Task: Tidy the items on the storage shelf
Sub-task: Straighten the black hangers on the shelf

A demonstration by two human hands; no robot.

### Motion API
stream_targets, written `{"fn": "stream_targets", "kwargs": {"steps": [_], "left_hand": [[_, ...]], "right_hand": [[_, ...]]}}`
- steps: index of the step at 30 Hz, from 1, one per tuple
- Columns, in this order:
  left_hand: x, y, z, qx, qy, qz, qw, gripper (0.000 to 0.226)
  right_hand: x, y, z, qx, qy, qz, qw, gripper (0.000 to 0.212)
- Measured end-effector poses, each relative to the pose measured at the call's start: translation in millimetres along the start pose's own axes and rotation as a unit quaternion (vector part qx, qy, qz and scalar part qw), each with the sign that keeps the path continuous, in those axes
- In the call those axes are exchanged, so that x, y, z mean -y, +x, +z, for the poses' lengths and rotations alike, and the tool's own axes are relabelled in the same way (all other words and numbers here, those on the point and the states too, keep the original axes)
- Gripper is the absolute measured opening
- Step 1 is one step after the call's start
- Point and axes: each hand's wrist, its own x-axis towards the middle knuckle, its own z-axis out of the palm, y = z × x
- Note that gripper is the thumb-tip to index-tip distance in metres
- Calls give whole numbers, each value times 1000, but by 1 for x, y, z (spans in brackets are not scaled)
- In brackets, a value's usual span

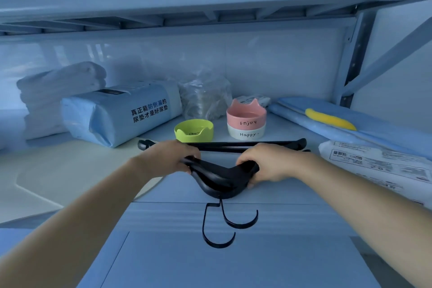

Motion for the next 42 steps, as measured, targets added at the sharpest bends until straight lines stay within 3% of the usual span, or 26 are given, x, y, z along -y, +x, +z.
{"fn": "stream_targets", "kwargs": {"steps": [5, 10, 18, 25, 36, 42], "left_hand": [[8, -2, 5, 0, -13, 31, 999, 40], [1, -5, 11, -10, -58, 105, 993, 39], [15, -5, 17, -36, -61, 89, 994, 31], [18, -6, 31, -78, -57, 80, 992, 35], [13, -2, 33, -99, -1, 31, 995, 33], [14, -5, 36, -97, -37, 41, 994, 43]], "right_hand": [[12, 6, 5, -12, 15, 21, 1000, 35], [11, 0, 7, -40, 50, 37, 997, 43], [17, -4, 18, -90, 119, 39, 988, 40], [15, -13, 40, -133, 106, 32, 985, 61], [2, 0, 46, -158, 64, 63, 983, 62], [1, -1, 50, -192, 50, 76, 977, 61]]}}
